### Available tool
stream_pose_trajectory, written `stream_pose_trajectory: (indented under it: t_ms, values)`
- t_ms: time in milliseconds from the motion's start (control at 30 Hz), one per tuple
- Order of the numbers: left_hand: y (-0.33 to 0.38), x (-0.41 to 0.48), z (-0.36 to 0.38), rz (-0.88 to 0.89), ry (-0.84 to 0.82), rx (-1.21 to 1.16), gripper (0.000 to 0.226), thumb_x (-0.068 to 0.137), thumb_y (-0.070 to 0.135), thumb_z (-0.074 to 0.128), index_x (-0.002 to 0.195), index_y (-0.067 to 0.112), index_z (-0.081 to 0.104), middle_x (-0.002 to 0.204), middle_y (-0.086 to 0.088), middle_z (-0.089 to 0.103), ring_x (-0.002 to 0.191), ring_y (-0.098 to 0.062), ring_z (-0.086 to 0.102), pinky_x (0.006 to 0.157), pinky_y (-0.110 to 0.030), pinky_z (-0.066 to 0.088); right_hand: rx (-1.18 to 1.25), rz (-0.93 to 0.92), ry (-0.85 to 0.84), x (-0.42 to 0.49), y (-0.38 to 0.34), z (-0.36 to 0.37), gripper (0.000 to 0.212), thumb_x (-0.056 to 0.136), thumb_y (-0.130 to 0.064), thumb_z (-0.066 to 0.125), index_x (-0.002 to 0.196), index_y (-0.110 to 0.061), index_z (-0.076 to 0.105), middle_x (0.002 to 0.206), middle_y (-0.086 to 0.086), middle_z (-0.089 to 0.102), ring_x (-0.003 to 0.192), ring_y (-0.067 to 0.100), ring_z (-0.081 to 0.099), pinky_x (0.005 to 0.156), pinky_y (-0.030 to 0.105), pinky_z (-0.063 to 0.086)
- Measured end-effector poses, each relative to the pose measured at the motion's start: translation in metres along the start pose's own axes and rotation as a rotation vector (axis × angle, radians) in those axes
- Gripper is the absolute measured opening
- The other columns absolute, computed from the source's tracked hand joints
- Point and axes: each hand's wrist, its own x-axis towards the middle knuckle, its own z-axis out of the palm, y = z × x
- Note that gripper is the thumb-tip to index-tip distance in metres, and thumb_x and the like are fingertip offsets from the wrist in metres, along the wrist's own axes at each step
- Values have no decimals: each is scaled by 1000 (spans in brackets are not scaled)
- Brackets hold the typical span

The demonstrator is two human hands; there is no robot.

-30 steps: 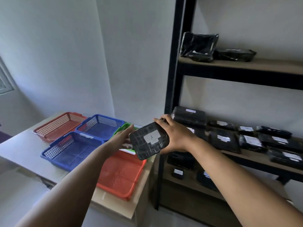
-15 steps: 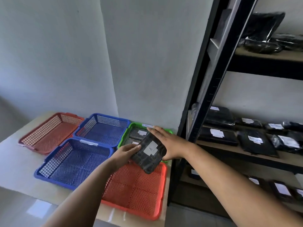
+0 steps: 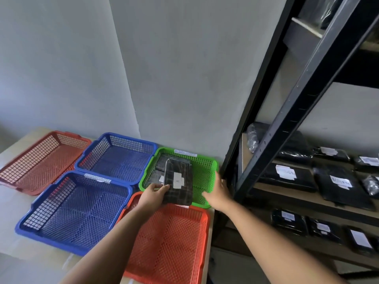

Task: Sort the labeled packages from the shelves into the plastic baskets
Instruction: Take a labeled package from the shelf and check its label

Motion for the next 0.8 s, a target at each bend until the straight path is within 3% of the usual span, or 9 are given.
stream_pose_trajectory:
  t_ms: [133,200,267,300,367,433,600,700,800]
  values:
    - [6,36,30,-1,16,43,41,93,51,76,117,19,71,102,-5,80,88,-25,80,82,-52,66,114,143,40,39,17,25,93,99,-21,71,168,-20,9,167,14,35,142,33,52,111,39,49]
    - [8,52,46,37,50,188,40,96,54,71,119,22,71,104,0,79,92,-23,77,88,-48,64,178,196,32,56,27,37,86,102,-19,66,168,-19,11,164,13,42,129,32,62,91,39,59]
    - [10,62,62,58,65,317,37,100,55,64,120,24,71,104,2,78,95,-22,74,90,-43,61,202,251,24,65,35,47,79,106,-18,59,169,-18,10,163,13,43,117,29,66,72,34,57]
    - [11,67,71,57,60,340,36,102,54,62,120,24,70,104,2,77,95,-21,73,90,-42,61,202,267,36,67,38,51,75,108,-18,56,169,-18,13,162,13,44,121,30,65,79,36,57]
    - [10,76,87,37,60,357,36,103,51,62,121,22,71,103,3,76,95,-19,72,90,-41,60,206,293,54,70,44,58,67,109,-14,53,167,-13,19,165,13,40,142,32,51,110,41,48]
    - [10,83,100,40,55,412,34,103,49,64,121,21,73,100,5,74,91,-16,69,87,-35,59,216,318,40,70,49,63,63,109,-9,49,166,-10,23,168,12,35,153,30,38,121,39,35]
    - [8,92,117,56,70,514,36,100,43,71,127,19,75,89,8,68,72,-2,63,57,-17,47,202,307,60,71,58,67,56,112,-17,47,164,-10,29,167,11,38,153,30,38,120,38,35]
    - [8,93,122,88,100,592,29,100,42,71,117,20,79,81,10,69,66,-1,62,53,-16,44,178,303,73,71,60,73,55,112,-20,45,164,-11,30,166,11,41,151,30,42,118,39,39]
    - [10,93,124,115,154,654,25,99,40,73,116,23,78,91,8,76,64,1,60,49,-17,41,132,308,106,71,58,76,55,112,-23,45,164,-14,31,162,9,46,145,30,50,112,38,44]
